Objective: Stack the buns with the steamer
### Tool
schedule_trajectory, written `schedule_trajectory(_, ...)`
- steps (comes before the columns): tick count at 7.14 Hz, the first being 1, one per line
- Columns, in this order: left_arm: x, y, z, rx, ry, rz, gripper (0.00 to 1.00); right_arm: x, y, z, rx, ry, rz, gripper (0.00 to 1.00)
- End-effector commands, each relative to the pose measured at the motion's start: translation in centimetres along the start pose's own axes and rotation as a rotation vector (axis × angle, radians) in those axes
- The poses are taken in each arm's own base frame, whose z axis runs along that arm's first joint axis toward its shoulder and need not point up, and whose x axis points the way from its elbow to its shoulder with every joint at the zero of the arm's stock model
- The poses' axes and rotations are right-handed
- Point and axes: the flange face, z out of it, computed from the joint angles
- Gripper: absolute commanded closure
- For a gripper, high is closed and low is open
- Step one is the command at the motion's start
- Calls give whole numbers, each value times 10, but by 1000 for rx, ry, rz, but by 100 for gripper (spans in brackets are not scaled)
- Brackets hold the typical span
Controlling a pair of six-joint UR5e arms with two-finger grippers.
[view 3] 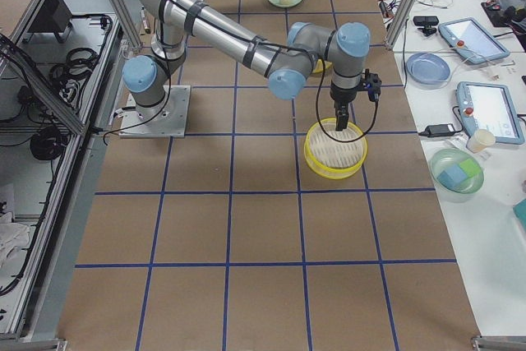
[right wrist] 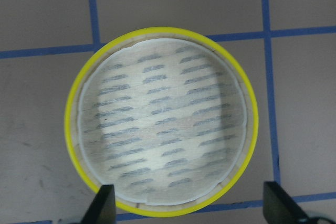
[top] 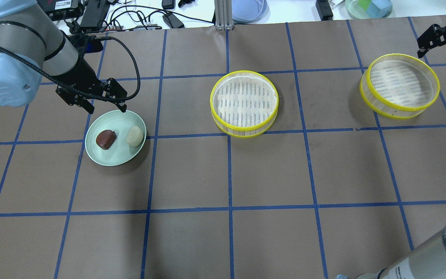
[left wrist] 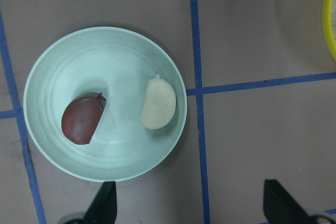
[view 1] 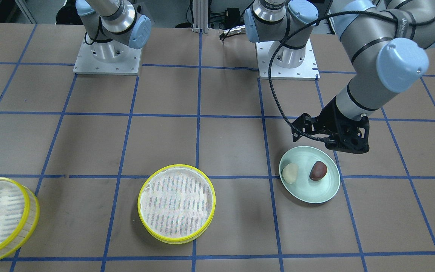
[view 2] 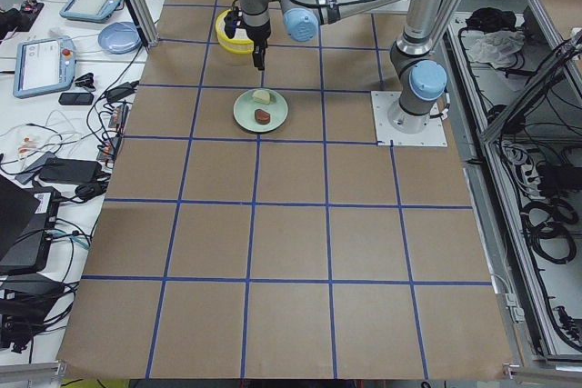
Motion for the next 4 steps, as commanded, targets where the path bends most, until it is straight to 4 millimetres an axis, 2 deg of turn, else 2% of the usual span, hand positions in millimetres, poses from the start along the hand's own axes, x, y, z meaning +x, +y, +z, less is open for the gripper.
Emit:
schedule_trajectory(1,-9,-15,54,-80,46,41,6,48,1,47,-14,-9,-112,0)
schedule_trajectory(2,-13,-21,71,-108,56,71,6,55,-5,62,12,7,-159,1)
schedule_trajectory(3,-20,-31,90,-114,54,100,7,59,-10,92,12,7,-201,13)
schedule_trajectory(4,-23,-37,109,-129,62,99,7,60,-11,110,0,-2,-210,14)
